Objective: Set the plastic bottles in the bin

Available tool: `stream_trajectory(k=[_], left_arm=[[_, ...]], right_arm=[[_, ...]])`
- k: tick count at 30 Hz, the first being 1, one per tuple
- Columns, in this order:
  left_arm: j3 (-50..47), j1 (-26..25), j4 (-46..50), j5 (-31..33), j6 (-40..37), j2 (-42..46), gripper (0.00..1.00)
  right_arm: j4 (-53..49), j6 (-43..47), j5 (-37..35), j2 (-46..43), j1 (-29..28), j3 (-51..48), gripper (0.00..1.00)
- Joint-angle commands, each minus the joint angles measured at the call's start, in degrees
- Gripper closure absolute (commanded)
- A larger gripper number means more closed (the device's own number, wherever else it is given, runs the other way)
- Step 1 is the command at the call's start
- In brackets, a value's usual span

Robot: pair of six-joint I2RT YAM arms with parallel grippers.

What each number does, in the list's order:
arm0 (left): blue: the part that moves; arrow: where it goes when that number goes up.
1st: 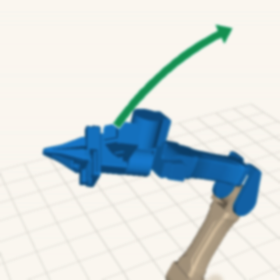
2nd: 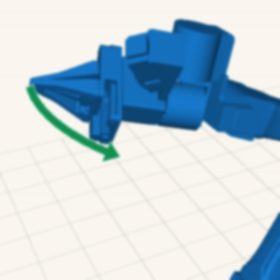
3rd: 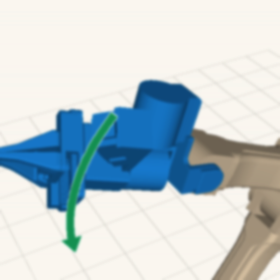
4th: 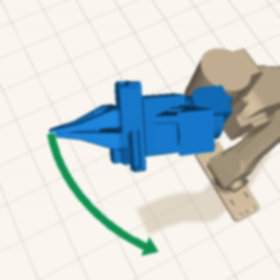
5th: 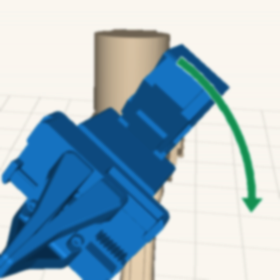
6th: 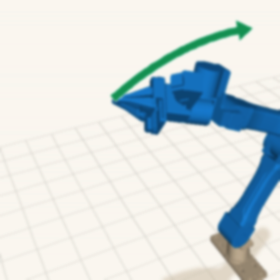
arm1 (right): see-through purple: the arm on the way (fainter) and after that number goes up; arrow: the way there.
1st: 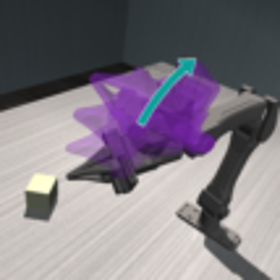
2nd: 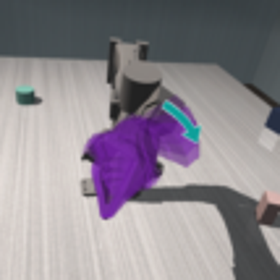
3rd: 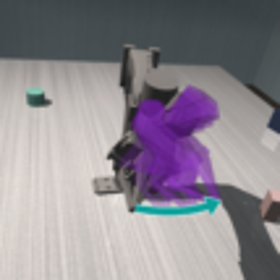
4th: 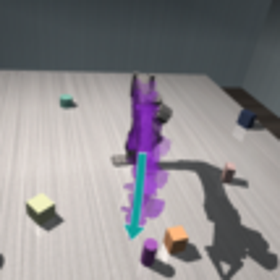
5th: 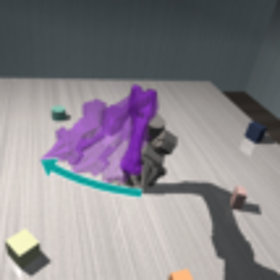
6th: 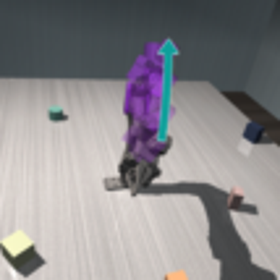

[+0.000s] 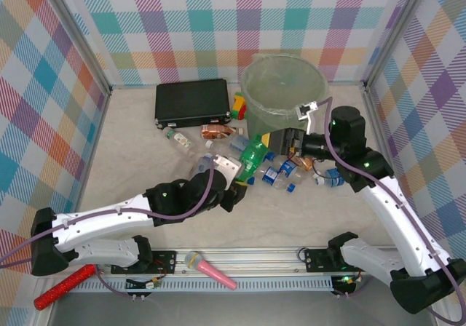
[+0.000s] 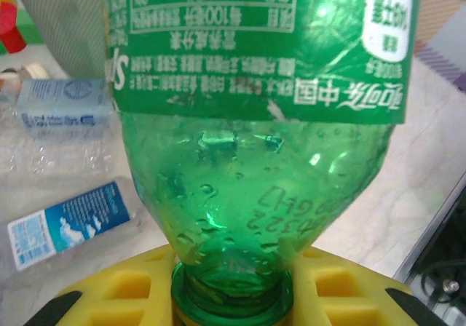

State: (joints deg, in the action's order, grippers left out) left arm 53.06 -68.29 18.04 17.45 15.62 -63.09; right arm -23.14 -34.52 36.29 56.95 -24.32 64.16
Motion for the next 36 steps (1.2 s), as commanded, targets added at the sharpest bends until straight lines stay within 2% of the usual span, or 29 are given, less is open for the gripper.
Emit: stream_trajectory(k=[1, 16, 21, 24, 26, 28, 31, 32, 33, 36], left_arm=[[2.54, -0.39, -5.23, -0.83, -0.91, 0.81, 0.75], [6.14, -0.43, -7.31, -4.29, -0.55, -1.06, 0.75], [5.88, -0.43, -8.27, -5.39, 0.04, -2.05, 0.74], [5.76, -0.43, -8.7, -5.58, 0.31, -2.81, 0.74], [5.64, -0.44, -8.94, -5.67, 0.45, -2.86, 0.74], [5.39, -0.39, -9.16, -5.42, 0.5, -2.73, 0.74], [5.04, -0.44, -9.25, -4.93, 0.53, -2.11, 0.74], [4.99, -0.37, -9.19, -4.8, 0.57, -1.88, 0.72], [4.89, -0.39, -9.0, -4.49, 0.68, -1.61, 0.63], [4.27, -0.43, -8.43, -3.19, 1.11, -0.15, 0.28]], right_arm=[[1.93, -0.54, 2.13, 0.33, -1.08, -0.66, 0.03], [1.57, 1.74, -0.48, 3.26, -5.46, 1.26, 0.14], [1.43, 2.79, -1.54, 3.62, -6.25, 2.32, 0.24], [0.61, 3.51, -2.38, 3.91, -6.29, 3.1, 0.36], [0.2, 3.59, -3.37, 3.85, -6.27, 3.47, 0.4], [-0.11, 3.59, -4.32, 3.89, -6.28, 3.77, 0.5], [-0.38, 3.21, -5.51, 4.12, -6.27, 4.42, 0.53], [-0.58, 3.15, -5.98, 4.36, -6.27, 4.71, 0.53], [-1.18, 3.2, -6.88, 4.6, -6.27, 5.28, 0.53], [-4.62, 4.96, -10.62, 5.77, -6.18, 8.52, 0.52]])
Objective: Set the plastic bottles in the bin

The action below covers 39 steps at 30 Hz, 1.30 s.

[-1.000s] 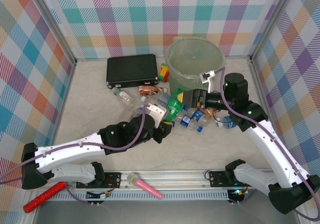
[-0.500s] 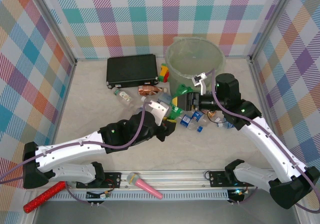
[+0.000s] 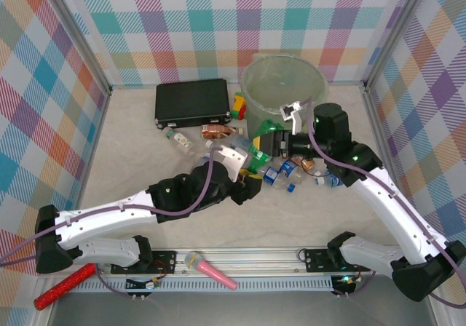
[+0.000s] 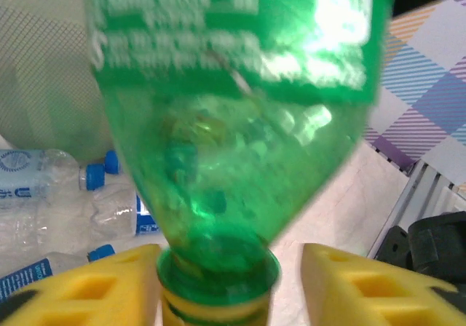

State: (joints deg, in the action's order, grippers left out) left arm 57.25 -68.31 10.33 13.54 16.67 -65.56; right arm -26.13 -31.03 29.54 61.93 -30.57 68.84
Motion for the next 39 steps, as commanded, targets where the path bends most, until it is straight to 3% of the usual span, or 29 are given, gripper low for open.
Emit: stream_trajectory(k=[1, 3, 14, 20, 30, 39], left_arm=[[-0.34, -0.38, -0.53, 1.27, 0.28, 3.07, 0.15], [-1.43, -0.41, -0.23, 2.04, 0.7, 4.85, 0.0], [-7.53, -0.39, 2.49, 5.58, 1.65, 15.93, 0.0], [-9.92, -0.37, 4.43, 6.71, 2.44, 20.17, 0.0], [-12.75, -0.4, 8.63, 7.65, 4.41, 25.97, 0.0], [-13.22, -0.42, 12.65, 9.75, 5.74, 29.45, 0.0]], right_arm=[[-2.7, 2.13, -5.34, 1.22, 0.11, 5.08, 0.5], [-3.6, 3.53, -7.55, 1.96, 0.22, 6.97, 0.5], [-7.4, 10.55, -26.72, 9.39, 4.01, 20.92, 0.51], [-4.17, 14.2, -37.67, 15.77, 7.88, 25.97, 0.52], [5.96, 17.82, -46.05, 29.48, 10.97, 29.82, 0.53], [0.59, 17.49, -46.79, 44.19, 11.14, 42.87, 0.46]])
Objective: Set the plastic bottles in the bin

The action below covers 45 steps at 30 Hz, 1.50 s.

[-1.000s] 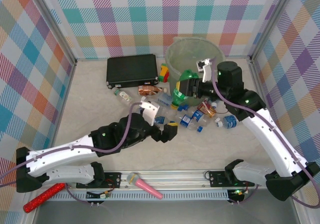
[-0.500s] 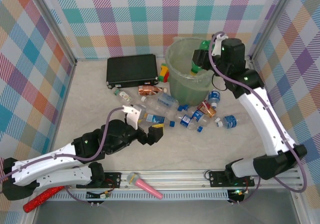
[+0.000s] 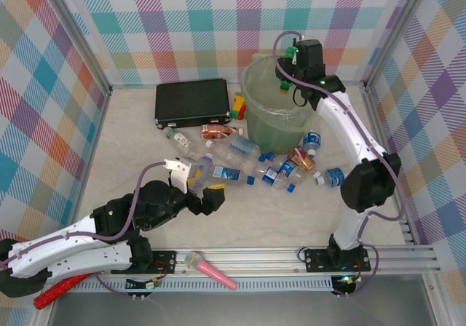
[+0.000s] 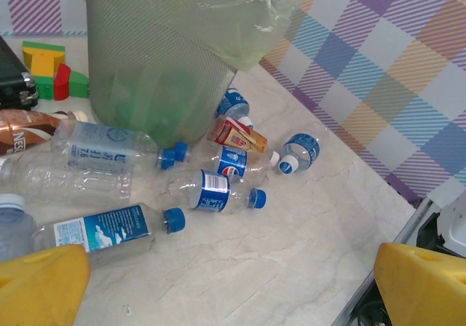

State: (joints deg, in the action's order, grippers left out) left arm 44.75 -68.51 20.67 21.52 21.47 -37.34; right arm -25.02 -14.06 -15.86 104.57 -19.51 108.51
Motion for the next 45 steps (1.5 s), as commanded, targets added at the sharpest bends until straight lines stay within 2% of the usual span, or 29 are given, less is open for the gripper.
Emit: stream_trajectory(k=[1, 4, 6, 8, 12, 16, 20, 27, 33, 39, 45], left_arm=[[-0.65, -0.22, 2.78, 2.0, 1.11, 1.58, 0.0], [-0.62, -0.16, 4.15, 2.55, 1.42, 2.73, 0.0], [-0.62, -0.15, 4.8, 2.96, 1.47, 3.41, 0.0], [-0.68, -0.22, 5.34, 3.3, 1.64, 3.81, 0.0], [-0.76, -0.2, 5.84, 4.19, 1.88, 3.72, 0.0], [-0.72, -0.15, 6.86, 5.74, 2.78, 2.85, 0.0], [-0.79, -0.16, 7.84, 7.53, 4.1, 1.85, 0.0], [-1.54, -0.08, 9.83, 12.6, 7.01, -0.07, 0.0], [-2.89, 1.97, 12.25, 15.05, 9.47, -2.62, 0.0], [-4.54, 6.73, 13.69, 10.75, 10.73, -6.03, 0.0], [-5.07, 14.37, 14.45, 3.2, 8.55, -10.81, 0.02]], right_arm=[[-1.09, 0.29, -1.28, 2.47, 0.08, 4.11, 0.44], [-2.49, 0.43, -0.84, 4.28, 0.08, 6.08, 0.37], [-4.25, 0.62, -0.24, 5.08, 0.13, 7.89, 0.25], [-5.83, 0.45, 0.0, 5.33, 0.08, 9.33, 0.17], [-6.66, 0.53, 1.61, 3.75, 0.09, 9.37, 0.11], [-7.91, 0.36, 2.85, 1.55, 0.07, 9.45, 0.1], [-8.47, -0.65, 4.6, -2.35, 0.08, 7.55, 0.0], [-8.46, -4.43, 8.53, -11.94, -0.34, -0.34, 0.01], [-5.7, -6.56, 11.33, -23.38, -1.93, -12.8, 0.01], [-4.09, -8.82, 14.15, -33.35, -4.27, -24.68, 0.01], [-4.74, -10.08, 17.35, -40.0, -6.61, -31.9, 0.01]])
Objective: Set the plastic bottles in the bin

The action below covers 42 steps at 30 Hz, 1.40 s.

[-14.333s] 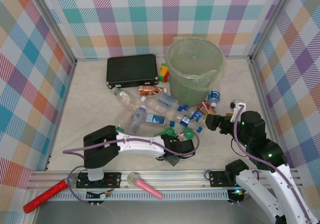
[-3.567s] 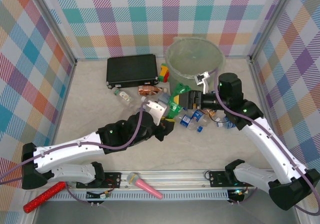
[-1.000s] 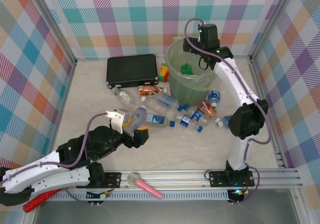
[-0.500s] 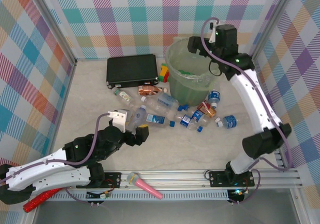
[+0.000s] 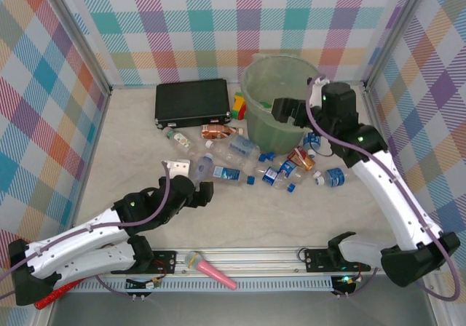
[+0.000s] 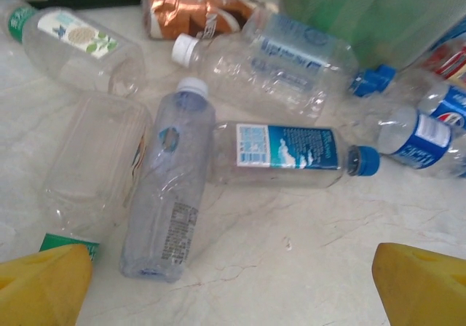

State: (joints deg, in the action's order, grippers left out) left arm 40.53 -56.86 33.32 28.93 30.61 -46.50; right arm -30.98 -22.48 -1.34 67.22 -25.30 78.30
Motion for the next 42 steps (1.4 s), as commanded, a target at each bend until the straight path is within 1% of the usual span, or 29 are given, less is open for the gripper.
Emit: stream_trajectory(k=[1, 5, 8, 12, 15, 19, 25, 33, 38, 39, 42], left_arm=[[-0.82, 3.69, 1.89, -4.83, -0.6, -2.75, 0.02], [-0.98, 7.6, 0.77, -7.93, -1.25, -8.24, 0.05], [-0.9, 9.52, -0.84, -9.35, -2.03, -12.6, 0.12], [0.57, 11.85, -0.67, -9.77, -2.84, -19.35, 0.17], [1.17, 12.96, -0.96, -10.24, -3.61, -23.85, 0.17], [1.58, 13.44, -1.89, -10.08, -4.19, -27.66, 0.2], [2.53, 13.62, -4.23, -11.82, -6.01, -32.11, 0.23], [4.87, 13.67, -4.67, -11.19, -7.24, -38.48, 0.3], [4.91, 13.62, -5.52, -10.62, -7.32, -39.56, 0.33], [4.91, 13.67, -5.75, -10.56, -7.43, -39.5, 0.34], [4.91, 13.62, -6.03, -10.91, -7.63, -38.93, 0.43]], right_arm=[[1.05, -1.77, 3.31, -3.31, -1.06, -2.43, 0.01], [0.44, -2.34, 6.5, -5.58, -1.87, -4.35, 0.01], [-0.09, -2.74, 8.52, -6.78, -2.28, -5.07, 0.01], [-0.7, -2.67, 9.96, -7.93, -2.65, -5.26, 0.01], [-1.05, -2.49, 9.91, -8.75, -2.78, -5.4, 0.01], [-1.21, -2.41, 9.95, -9.73, -2.74, -5.69, 0.01], [-0.86, -2.75, 10.02, -10.09, -2.74, -6.31, 0.01], [-0.68, -3.17, 10.26, -10.36, -2.8, -6.71, 0.01], [-0.8, -3.1, 10.25, -10.53, -2.82, -6.8, 0.01], [-0.71, -3.05, 10.21, -10.58, -2.83, -6.84, 0.01], [-0.74, -3.18, 10.21, -10.7, -2.83, -7.02, 0.01]])
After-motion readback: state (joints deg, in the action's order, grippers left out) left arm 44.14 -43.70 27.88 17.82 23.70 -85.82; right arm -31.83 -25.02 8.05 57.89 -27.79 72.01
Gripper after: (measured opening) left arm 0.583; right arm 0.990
